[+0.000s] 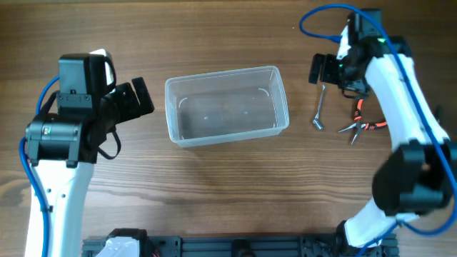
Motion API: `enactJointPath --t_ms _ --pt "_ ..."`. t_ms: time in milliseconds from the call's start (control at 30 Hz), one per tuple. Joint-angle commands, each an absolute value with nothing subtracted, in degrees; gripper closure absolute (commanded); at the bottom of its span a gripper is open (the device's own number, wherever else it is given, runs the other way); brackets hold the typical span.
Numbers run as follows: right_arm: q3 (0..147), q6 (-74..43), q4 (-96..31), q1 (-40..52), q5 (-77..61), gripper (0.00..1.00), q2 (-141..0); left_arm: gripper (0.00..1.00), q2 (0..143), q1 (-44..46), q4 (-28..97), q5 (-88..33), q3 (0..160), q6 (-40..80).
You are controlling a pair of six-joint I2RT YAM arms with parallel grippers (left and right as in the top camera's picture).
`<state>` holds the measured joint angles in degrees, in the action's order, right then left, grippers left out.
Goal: Pack container
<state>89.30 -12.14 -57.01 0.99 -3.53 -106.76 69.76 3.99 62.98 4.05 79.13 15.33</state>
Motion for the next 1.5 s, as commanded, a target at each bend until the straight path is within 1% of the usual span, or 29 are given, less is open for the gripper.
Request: enactJointPath --t_ms 0,100,200,400,533,667,733,833,867,967,1033,1067,1100,1133,1167,1200,1467 --pt "89.14 -11.97 -56.40 1.17 -2.59 0.00 -113.27 0.00 70.13 3.57 62.85 4.62 79.72 15.40" --pt "89.14 -11.27 -56.51 1.17 -2.59 0.00 -119.48 0.00 70.13 3.57 62.83 4.62 79.72 15.40" --pt "89.14 -9.26 -56.51 1.17 -2.59 0.00 -122.80 0.00 70.15 3.57 62.78 4.62 79.72 15.40" --pt "88.44 -4.62 -57.19 1.17 -2.55 0.00 -123.33 0.00 70.13 3.57 62.70 4.62 79.72 15.42" --pt "83.96 -4.69 -55.61 1.17 -2.55 0.00 -123.35 0.00 70.15 3.57 62.78 4.62 79.72 15.40" --pt "82.74 -6.24 -55.16 1.17 -2.55 0.01 -123.35 0.00 70.13 3.57 62.87 4.60 79.72 15.40" --pt "82.74 -7.55 -55.11 1.17 -2.52 0.05 -123.33 0.00 70.13 3.57 62.92 4.60 79.72 15.40" --pt "82.74 -9.72 -55.18 1.17 -2.55 0.21 -123.33 0.00 70.13 3.57 63.92 4.60 79.72 15.40" --pt "82.74 -10.07 -55.24 1.17 -2.55 0.23 -123.33 0.00 70.13 3.57 64.07 4.60 79.72 15.40" --pt "82.74 -10.59 -55.46 1.17 -2.55 0.49 -123.33 0.00 70.13 3.57 64.16 4.60 79.72 15.40" --pt "82.74 -10.63 -55.72 1.17 -2.55 0.71 -123.33 0.00 70.13 3.57 64.16 4.60 79.72 15.40" --pt "82.74 -10.63 -55.94 1.17 -2.55 0.80 -123.33 0.00 70.13 3.57 64.14 4.60 79.72 15.40" --pt "82.74 -10.59 -56.03 1.17 -2.55 0.84 -123.33 0.00 70.13 3.57 64.14 4.60 79.72 15.40" --pt "82.74 -10.59 -56.16 1.17 -2.55 0.85 -123.33 0.00 70.13 3.57 64.16 4.60 79.72 15.40" --pt "82.74 -10.59 -56.23 1.17 -2.55 0.89 -123.33 0.00 70.13 3.57 64.14 4.60 79.72 15.40" --pt "82.74 -10.61 -56.29 1.17 -2.55 0.96 -123.33 0.00 70.13 3.57 64.12 4.60 79.72 15.40" --pt "84.36 -9.13 -57.87 1.17 -2.57 0.96 -122.52 0.00 70.13 2.52 64.07 4.60 79.75 15.40"
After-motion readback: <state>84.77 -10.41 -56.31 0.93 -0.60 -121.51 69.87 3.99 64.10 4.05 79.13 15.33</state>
